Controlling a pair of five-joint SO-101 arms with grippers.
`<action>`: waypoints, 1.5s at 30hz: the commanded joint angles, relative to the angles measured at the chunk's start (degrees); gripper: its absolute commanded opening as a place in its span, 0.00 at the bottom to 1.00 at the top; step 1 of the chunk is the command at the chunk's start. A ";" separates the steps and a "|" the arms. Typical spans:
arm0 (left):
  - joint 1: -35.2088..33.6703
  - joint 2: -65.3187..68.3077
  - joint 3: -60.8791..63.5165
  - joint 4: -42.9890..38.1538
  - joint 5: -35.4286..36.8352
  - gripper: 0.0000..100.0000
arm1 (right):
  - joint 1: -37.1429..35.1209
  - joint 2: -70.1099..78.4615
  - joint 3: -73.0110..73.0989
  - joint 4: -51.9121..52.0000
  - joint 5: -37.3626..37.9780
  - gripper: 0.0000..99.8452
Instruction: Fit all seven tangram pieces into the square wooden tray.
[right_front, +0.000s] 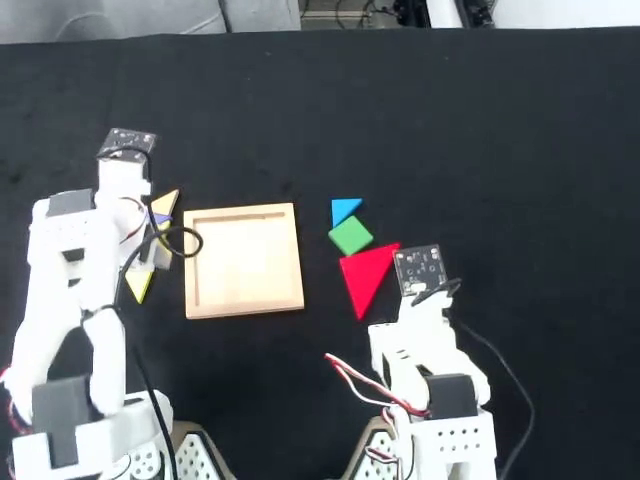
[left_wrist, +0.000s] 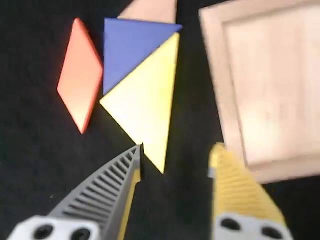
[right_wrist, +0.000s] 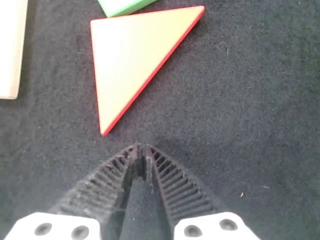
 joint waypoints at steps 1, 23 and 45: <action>-1.27 3.96 -1.27 -5.45 1.67 0.27 | 0.97 -4.88 -0.13 0.35 -0.18 0.01; -7.69 17.05 -11.30 -8.18 -11.43 0.27 | 0.79 -4.88 -0.13 0.35 -0.18 0.01; -8.75 22.59 -12.62 -8.97 -8.09 0.38 | 0.97 -4.88 -0.13 0.35 -0.18 0.01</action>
